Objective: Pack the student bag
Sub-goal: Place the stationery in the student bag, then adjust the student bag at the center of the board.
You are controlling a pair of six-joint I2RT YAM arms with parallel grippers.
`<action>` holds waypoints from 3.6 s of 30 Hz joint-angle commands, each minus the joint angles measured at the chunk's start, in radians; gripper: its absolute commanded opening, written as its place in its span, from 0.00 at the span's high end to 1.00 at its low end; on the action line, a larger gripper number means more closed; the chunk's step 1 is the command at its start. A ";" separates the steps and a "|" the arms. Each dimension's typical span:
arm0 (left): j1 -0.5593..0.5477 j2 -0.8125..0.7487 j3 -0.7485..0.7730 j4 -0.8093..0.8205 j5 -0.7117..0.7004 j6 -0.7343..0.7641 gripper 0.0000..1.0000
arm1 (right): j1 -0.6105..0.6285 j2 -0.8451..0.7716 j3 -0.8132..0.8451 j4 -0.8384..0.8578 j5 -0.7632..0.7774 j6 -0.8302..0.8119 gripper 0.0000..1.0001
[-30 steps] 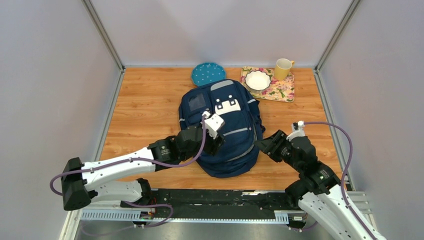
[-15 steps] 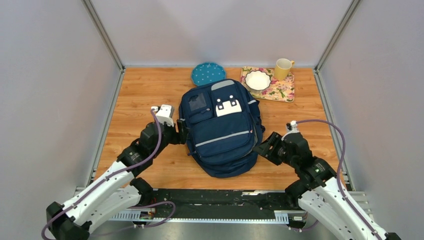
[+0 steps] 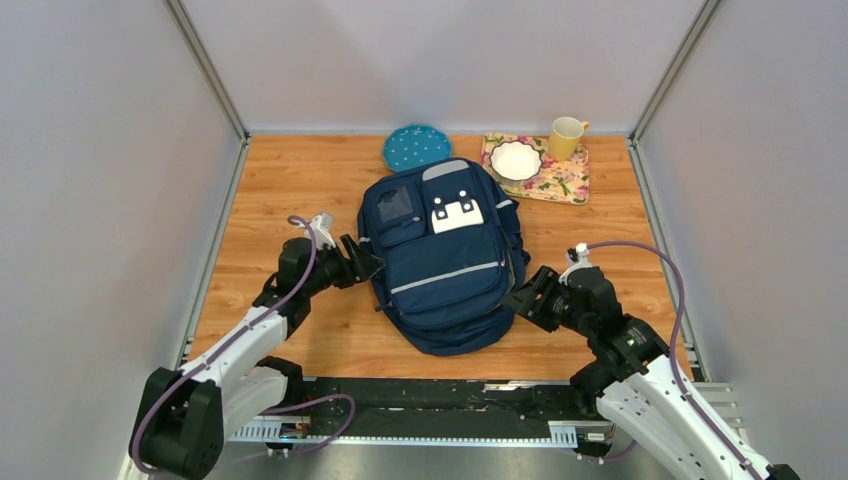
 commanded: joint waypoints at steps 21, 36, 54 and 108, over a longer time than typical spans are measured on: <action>0.036 0.270 -0.067 0.445 0.116 -0.115 0.36 | -0.001 -0.004 -0.013 0.040 0.001 -0.007 0.46; 0.036 0.413 -0.167 0.792 0.159 -0.268 0.77 | -0.032 0.046 -0.004 0.066 -0.010 -0.030 0.46; 0.013 0.024 -0.254 0.562 0.056 -0.293 1.00 | -0.216 0.328 0.016 0.273 -0.145 -0.094 0.46; -0.500 -0.297 -0.251 0.326 -0.550 -0.472 1.00 | 0.601 0.479 0.175 0.365 0.268 0.015 0.59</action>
